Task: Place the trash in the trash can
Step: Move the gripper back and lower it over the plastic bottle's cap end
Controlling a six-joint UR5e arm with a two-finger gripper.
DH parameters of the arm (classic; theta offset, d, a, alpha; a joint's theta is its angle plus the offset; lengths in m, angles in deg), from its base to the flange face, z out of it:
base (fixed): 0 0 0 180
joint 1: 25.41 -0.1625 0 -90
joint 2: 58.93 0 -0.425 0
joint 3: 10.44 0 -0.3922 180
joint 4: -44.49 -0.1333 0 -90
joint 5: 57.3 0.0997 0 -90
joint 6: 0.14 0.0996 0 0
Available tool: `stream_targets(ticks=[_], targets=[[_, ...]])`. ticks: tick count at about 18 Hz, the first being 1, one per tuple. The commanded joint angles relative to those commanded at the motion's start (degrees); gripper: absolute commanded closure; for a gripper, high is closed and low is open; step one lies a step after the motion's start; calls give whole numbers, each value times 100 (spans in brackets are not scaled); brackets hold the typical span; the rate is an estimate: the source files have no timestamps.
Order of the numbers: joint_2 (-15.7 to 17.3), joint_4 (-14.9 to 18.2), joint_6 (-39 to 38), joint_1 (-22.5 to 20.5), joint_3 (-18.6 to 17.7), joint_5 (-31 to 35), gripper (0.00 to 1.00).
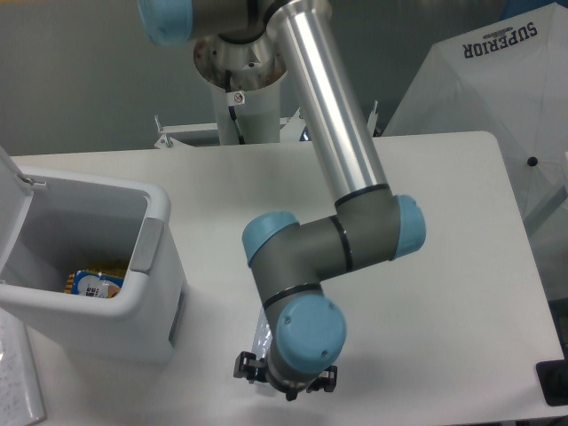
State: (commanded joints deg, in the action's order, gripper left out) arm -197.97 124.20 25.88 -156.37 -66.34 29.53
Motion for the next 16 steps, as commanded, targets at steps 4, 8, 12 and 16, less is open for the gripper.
stream_targets(ticks=[4,8,12,16], targets=[[-88,-62,0,132,-53,61,0],[-184,-62,9,255,-70,509,3],[-255,-62,-26,343,-88,685,42],[-264,-53,-44,343,-88,694,73]])
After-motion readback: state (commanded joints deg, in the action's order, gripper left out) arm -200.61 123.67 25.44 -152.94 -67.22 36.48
